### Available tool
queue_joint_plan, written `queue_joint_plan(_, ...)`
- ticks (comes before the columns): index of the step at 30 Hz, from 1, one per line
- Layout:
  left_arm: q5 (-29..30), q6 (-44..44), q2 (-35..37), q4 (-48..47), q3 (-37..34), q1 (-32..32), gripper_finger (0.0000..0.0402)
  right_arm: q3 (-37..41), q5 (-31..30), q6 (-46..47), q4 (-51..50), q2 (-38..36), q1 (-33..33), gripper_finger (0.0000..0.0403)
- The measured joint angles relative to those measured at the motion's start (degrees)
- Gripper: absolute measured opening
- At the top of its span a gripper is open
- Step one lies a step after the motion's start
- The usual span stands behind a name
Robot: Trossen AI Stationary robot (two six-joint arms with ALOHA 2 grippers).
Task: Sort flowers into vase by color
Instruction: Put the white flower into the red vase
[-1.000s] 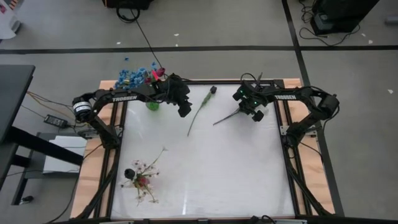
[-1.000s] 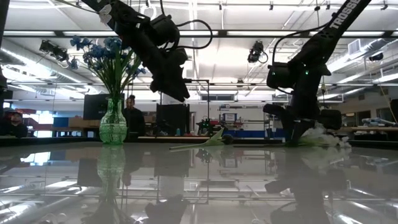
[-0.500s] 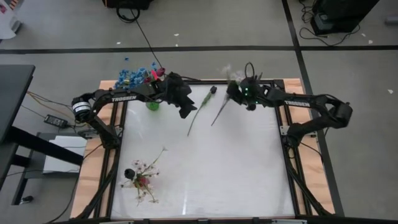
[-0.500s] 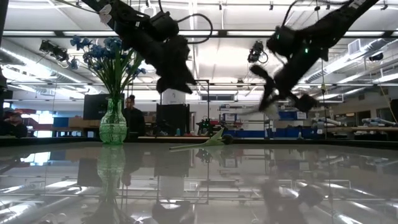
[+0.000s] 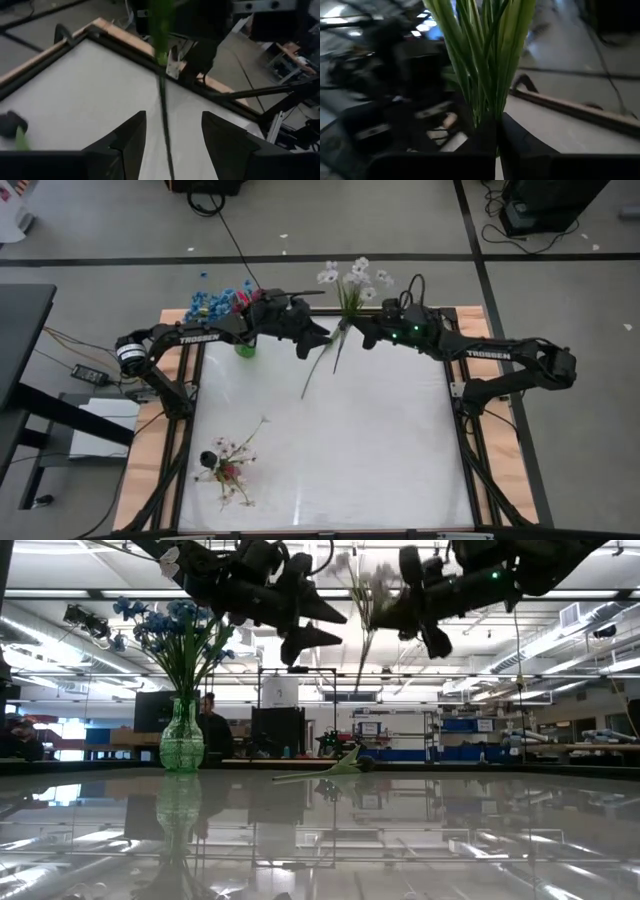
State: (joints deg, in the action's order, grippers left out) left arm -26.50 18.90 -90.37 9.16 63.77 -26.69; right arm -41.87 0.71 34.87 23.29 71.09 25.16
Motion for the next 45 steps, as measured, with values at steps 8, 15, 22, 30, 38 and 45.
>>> queue_joint_plan(8,0.99,-0.07,0.0,4.79,0.0,1.41,0.0179,-0.02,5.35,-7.58,5.57,0.0,-1.18,0.0009)
queue_joint_plan(15,1.95,-0.92,0.0,8.06,0.02,3.36,0.0178,-0.51,8.46,-9.95,7.03,0.02,-2.02,0.0009)
queue_joint_plan(22,3.78,-1.71,0.0,8.23,0.02,4.86,0.0174,-7.05,9.4,-14.78,3.88,1.5,-4.97,0.0008)
queue_joint_plan(30,4.0,-0.48,0.0,8.49,0.0,4.8,0.0095,-10.58,8.15,-17.33,-2.45,1.92,-6.29,0.0008)
queue_joint_plan(38,3.38,-0.01,0.0,10.6,0.0,5.21,0.0065,-10.61,8.16,-18.18,-6.76,1.9,-7.05,0.0008)
queue_joint_plan(45,3.4,-0.01,0.0,10.53,0.0,5.8,0.0017,-10.6,9.23,-18.53,-7.22,1.92,-7.07,0.0015)
